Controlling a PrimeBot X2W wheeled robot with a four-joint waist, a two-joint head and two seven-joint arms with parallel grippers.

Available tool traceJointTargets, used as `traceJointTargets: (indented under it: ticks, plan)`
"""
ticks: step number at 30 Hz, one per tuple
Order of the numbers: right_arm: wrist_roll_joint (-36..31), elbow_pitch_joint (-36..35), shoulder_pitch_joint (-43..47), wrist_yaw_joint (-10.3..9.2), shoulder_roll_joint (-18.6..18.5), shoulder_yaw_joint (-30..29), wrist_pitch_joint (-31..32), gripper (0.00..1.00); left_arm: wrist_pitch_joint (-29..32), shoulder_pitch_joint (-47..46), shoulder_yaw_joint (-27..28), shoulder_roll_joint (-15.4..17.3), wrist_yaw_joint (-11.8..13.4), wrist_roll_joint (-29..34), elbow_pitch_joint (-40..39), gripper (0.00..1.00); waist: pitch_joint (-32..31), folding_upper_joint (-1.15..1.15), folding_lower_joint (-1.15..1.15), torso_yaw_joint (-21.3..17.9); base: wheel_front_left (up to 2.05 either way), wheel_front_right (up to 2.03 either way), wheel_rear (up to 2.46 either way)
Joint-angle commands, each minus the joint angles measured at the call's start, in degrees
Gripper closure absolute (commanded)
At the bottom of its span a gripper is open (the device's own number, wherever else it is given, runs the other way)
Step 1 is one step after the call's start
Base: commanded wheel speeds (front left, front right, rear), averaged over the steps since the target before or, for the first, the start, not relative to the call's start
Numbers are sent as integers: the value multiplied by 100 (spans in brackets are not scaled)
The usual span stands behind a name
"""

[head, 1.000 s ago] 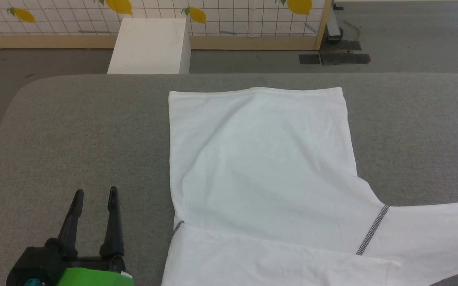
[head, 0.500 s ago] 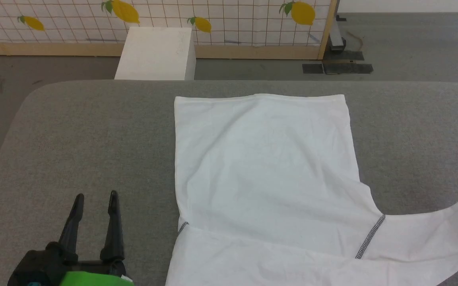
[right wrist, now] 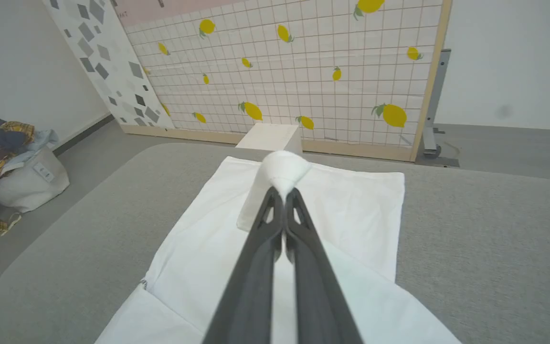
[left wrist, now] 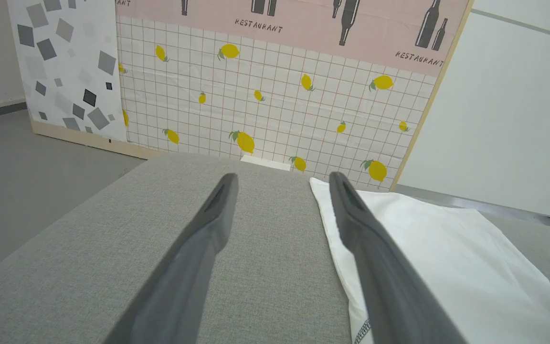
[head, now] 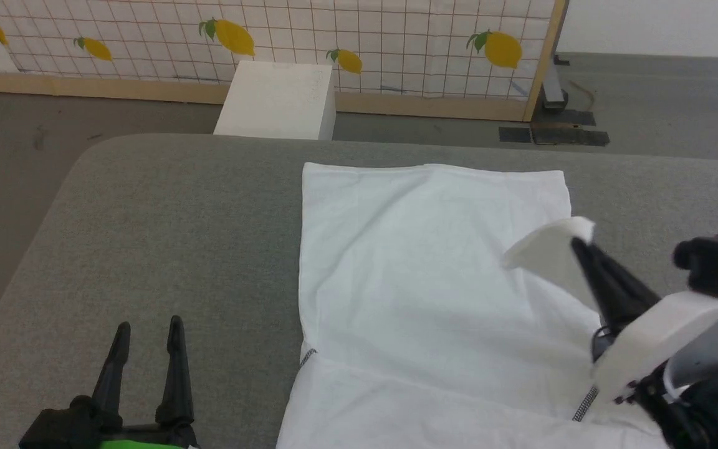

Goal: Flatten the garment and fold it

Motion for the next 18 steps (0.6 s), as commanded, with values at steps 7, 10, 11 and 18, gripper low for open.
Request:
traceJointTargets:
  ticks: [7,10,11,18]
  plan:
    - [133,231,160,-8,188,1218,-262,100,-1,31,-23,24,31,-25,-32,0,36,0,0,155,0,0,0]
    - [180,427,137,-8,224,1668,-358,100,-2,2,-35,18,39,-33,-33,0,83,0,0,204,0,0,0]
    - [192,487,124,-8,229,1787,-381,100,-4,-5,-36,17,41,-35,-32,0,98,0,0,215,0,0,0]
    - [204,1064,4,-8,251,2508,-621,100,-37,-101,-76,-22,46,-49,7,0,217,0,0,314,0,0,0]
